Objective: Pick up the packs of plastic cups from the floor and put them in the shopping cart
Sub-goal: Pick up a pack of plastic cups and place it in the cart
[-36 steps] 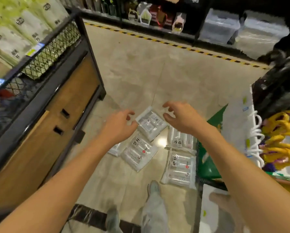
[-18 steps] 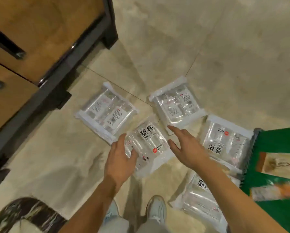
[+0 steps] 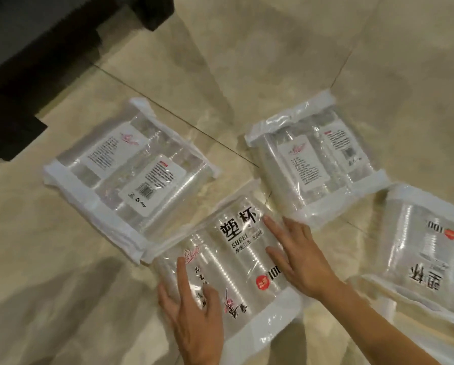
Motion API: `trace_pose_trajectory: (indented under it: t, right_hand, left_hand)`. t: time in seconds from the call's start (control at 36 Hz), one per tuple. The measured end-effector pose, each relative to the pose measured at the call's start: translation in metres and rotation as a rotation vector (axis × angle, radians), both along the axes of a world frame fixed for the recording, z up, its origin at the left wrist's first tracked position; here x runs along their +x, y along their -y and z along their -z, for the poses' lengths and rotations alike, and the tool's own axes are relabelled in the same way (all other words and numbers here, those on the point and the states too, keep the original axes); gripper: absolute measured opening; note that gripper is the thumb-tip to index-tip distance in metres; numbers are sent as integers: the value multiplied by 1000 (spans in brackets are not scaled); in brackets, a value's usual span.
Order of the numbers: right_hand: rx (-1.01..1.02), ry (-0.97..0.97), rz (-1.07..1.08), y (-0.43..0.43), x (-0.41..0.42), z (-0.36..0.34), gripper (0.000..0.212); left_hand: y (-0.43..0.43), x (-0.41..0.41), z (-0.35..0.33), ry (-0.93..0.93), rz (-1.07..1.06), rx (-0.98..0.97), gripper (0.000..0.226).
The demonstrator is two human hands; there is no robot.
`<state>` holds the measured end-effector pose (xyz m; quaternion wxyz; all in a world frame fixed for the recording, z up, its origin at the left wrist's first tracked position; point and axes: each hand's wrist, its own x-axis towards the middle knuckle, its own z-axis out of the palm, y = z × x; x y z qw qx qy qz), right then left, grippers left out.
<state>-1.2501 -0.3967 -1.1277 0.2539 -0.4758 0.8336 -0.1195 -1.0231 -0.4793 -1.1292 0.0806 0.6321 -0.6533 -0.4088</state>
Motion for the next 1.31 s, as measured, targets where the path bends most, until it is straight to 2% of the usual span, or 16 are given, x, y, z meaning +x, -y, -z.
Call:
trace_pose_trajectory:
  t: [0.14,0.28,0.36,0.56,0.72,0.83,1.06,1.31]
  right_hand:
    - [-10,111,52,3,7,-29,56]
    - [-17,115,132,6,23,-127,57]
    - [-50,109,150,16,34,-224,57]
    - [-121,75,110,77,60,-509,60]
    - [-268,-3,10,130,109,-746,62]
    - [-355,14,-95,156,158,-858,61]
    - [-455,-2,-418,212,263,-967,60]
    - [-531,94,-784,239,443,-1030,59]
  left_hand:
    - [10,0,-28,-33,-16,-29,76]
    - [32,8,-135,-84,15,2,69]
    - [57,22,-229,-100,108,-7,75]
    - [131,65,-508,-114,248,-74,64]
    - [170,133,-741,-147,204,-215,58]
    - [173,193,-850,-161,138,-350,58]
    - [145,318,-966,-115,-116,-483,57]
    - [81,490,-1013,-25,-473,-560,61]
